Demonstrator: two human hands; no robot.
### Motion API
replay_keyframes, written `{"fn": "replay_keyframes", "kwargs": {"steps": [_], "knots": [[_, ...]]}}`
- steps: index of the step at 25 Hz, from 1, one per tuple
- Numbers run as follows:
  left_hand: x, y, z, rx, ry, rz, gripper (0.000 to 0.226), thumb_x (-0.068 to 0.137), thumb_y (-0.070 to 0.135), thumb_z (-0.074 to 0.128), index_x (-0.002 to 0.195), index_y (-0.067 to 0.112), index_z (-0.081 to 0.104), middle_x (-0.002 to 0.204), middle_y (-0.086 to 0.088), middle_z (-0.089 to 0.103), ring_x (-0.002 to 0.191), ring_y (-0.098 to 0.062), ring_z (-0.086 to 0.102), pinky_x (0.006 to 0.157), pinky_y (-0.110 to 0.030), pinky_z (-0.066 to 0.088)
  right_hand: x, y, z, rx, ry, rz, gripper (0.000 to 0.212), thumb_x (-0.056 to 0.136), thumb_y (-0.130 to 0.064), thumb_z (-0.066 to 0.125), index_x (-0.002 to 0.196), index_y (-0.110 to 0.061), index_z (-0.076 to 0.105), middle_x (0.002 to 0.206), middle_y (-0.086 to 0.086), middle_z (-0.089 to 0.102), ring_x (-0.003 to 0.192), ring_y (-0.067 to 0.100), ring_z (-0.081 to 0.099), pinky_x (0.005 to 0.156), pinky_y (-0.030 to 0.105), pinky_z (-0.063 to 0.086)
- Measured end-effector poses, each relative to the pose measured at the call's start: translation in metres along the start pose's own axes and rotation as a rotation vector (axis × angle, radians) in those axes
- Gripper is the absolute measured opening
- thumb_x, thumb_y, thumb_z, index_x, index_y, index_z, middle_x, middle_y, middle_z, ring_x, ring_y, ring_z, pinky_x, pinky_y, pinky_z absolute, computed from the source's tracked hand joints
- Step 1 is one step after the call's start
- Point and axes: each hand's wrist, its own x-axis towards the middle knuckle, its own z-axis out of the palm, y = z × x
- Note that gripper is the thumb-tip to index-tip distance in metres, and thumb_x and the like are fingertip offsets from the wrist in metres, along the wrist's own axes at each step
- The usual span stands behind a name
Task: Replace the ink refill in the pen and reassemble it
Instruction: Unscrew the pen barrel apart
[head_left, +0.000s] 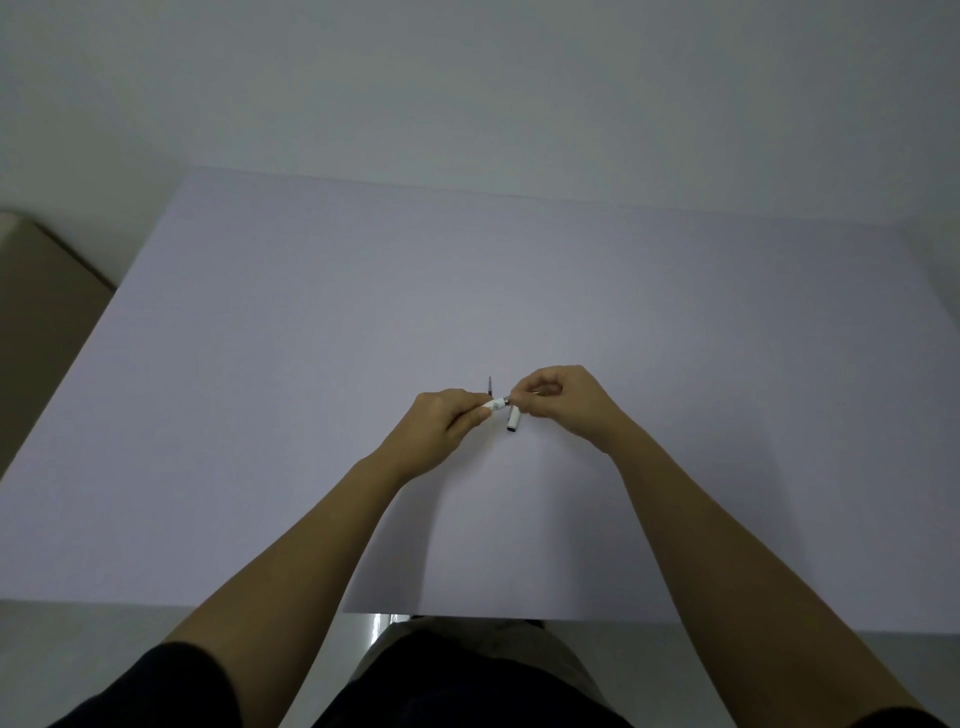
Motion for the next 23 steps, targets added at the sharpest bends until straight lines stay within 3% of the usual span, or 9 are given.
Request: {"fn": "replay_keyframes", "kwargs": {"steps": [2, 5, 7, 9, 12, 14, 19, 21, 23], "knots": [[0.0000, -0.0007, 0.0000, -0.014, 0.016, -0.009, 0.021, 0.094, 0.030, 0.048, 0.102, 0.023, 0.066, 0.075, -0.004, 0.062, 0.069, -0.014, 0.053, 0.063, -0.012, 0.037, 0.0002, -0.0016, 0.0001, 0.034, 0.001, -0.013, 0.008, 0.074, -0.020, 0.075, 0.080, -0.024, 0.072, 0.081, -0.001, 0.074, 0.082, 0.010, 0.069, 0.082, 0.027, 0.052], [0.0015, 0.0005, 0.0013, -0.013, 0.005, -0.004, 0.020, 0.094, 0.031, 0.048, 0.100, 0.023, 0.065, 0.072, -0.004, 0.059, 0.066, -0.012, 0.050, 0.062, -0.013, 0.037, -0.0002, -0.0019, -0.0022, 0.029, 0.018, 0.005, 0.009, 0.073, -0.033, 0.075, 0.078, -0.026, 0.073, 0.076, -0.002, 0.074, 0.078, 0.008, 0.069, 0.077, 0.026, 0.052], [0.0028, 0.0012, 0.0037, -0.005, -0.014, -0.002, 0.021, 0.094, 0.030, 0.048, 0.100, 0.022, 0.066, 0.072, -0.007, 0.060, 0.066, -0.014, 0.050, 0.062, -0.018, 0.037, 0.0012, 0.0008, -0.0044, 0.024, -0.015, -0.003, 0.003, 0.074, -0.024, 0.075, 0.076, -0.026, 0.073, 0.076, -0.005, 0.074, 0.077, 0.006, 0.069, 0.075, 0.022, 0.052], [0.0033, 0.0005, 0.0046, -0.019, -0.001, -0.020, 0.020, 0.094, 0.030, 0.048, 0.101, 0.022, 0.066, 0.073, -0.005, 0.061, 0.068, -0.014, 0.052, 0.062, -0.018, 0.038, 0.0014, 0.0016, -0.0050, 0.058, -0.015, -0.001, 0.011, 0.074, -0.020, 0.075, 0.081, -0.028, 0.072, 0.081, -0.005, 0.073, 0.080, 0.007, 0.069, 0.076, 0.020, 0.053], [0.0024, -0.0003, 0.0045, -0.015, 0.000, -0.026, 0.019, 0.094, 0.030, 0.048, 0.100, 0.024, 0.065, 0.072, -0.002, 0.059, 0.067, -0.011, 0.051, 0.062, -0.015, 0.037, 0.0018, 0.0025, -0.0041, 0.051, 0.018, 0.029, 0.008, 0.076, -0.033, 0.073, 0.079, -0.026, 0.072, 0.078, -0.002, 0.073, 0.078, 0.010, 0.069, 0.077, 0.024, 0.055], [0.0025, -0.0007, 0.0053, -0.005, -0.015, -0.027, 0.020, 0.095, 0.029, 0.047, 0.100, 0.023, 0.065, 0.073, -0.008, 0.061, 0.069, -0.017, 0.052, 0.062, -0.020, 0.038, 0.0018, 0.0036, -0.0042, 0.029, 0.014, 0.010, 0.002, 0.076, -0.023, 0.074, 0.077, -0.023, 0.072, 0.076, -0.004, 0.073, 0.076, 0.006, 0.068, 0.076, 0.022, 0.053], [0.0041, 0.0002, 0.0049, -0.032, 0.018, -0.043, 0.021, 0.095, 0.027, 0.047, 0.099, 0.017, 0.065, 0.080, -0.013, 0.064, 0.075, -0.024, 0.056, 0.068, -0.027, 0.041, 0.0023, 0.0008, -0.0059, 0.137, -0.001, -0.041, 0.030, 0.075, -0.002, 0.071, 0.093, -0.026, 0.067, 0.094, -0.002, 0.069, 0.085, 0.006, 0.068, 0.078, 0.020, 0.054], [0.0049, 0.0003, 0.0030, -0.028, 0.018, -0.046, 0.021, 0.095, 0.028, 0.046, 0.097, 0.017, 0.064, 0.080, -0.013, 0.064, 0.075, -0.021, 0.055, 0.069, -0.029, 0.042, 0.0026, 0.0001, -0.0048, 0.163, 0.022, 0.015, 0.023, 0.077, -0.019, 0.073, 0.098, -0.026, 0.065, 0.091, -0.002, 0.069, 0.083, 0.008, 0.068, 0.075, 0.019, 0.055], [0.0054, -0.0001, 0.0016, -0.023, 0.010, -0.050, 0.021, 0.095, 0.029, 0.046, 0.096, 0.019, 0.064, 0.077, -0.012, 0.062, 0.071, -0.016, 0.052, 0.065, -0.028, 0.041, 0.0032, 0.0001, -0.0046, 0.119, 0.047, 0.071, 0.024, 0.078, -0.042, 0.069, 0.089, -0.020, 0.069, 0.079, 0.000, 0.071, 0.074, 0.009, 0.068, 0.066, 0.015, 0.053]]}}
